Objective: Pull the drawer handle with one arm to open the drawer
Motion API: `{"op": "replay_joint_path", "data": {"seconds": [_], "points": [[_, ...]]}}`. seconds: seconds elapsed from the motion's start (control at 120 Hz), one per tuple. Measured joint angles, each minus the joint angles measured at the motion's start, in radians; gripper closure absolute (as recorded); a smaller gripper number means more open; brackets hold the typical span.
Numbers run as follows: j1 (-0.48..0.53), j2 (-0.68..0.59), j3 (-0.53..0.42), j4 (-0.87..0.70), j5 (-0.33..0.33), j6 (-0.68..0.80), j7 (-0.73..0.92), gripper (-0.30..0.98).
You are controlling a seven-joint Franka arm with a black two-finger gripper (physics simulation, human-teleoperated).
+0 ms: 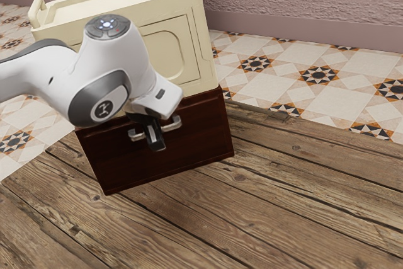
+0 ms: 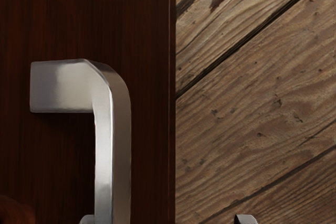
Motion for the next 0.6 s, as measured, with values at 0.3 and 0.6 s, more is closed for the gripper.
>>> {"op": "replay_joint_path", "data": {"seconds": [0.3,0.6], "points": [[-0.001,-0.021,-0.01,-0.005,-0.015,-0.028,-0.015,0.73],[-0.003,-0.077,-0.056,-0.062,-0.019,-0.029,-0.034,0.78]]}}
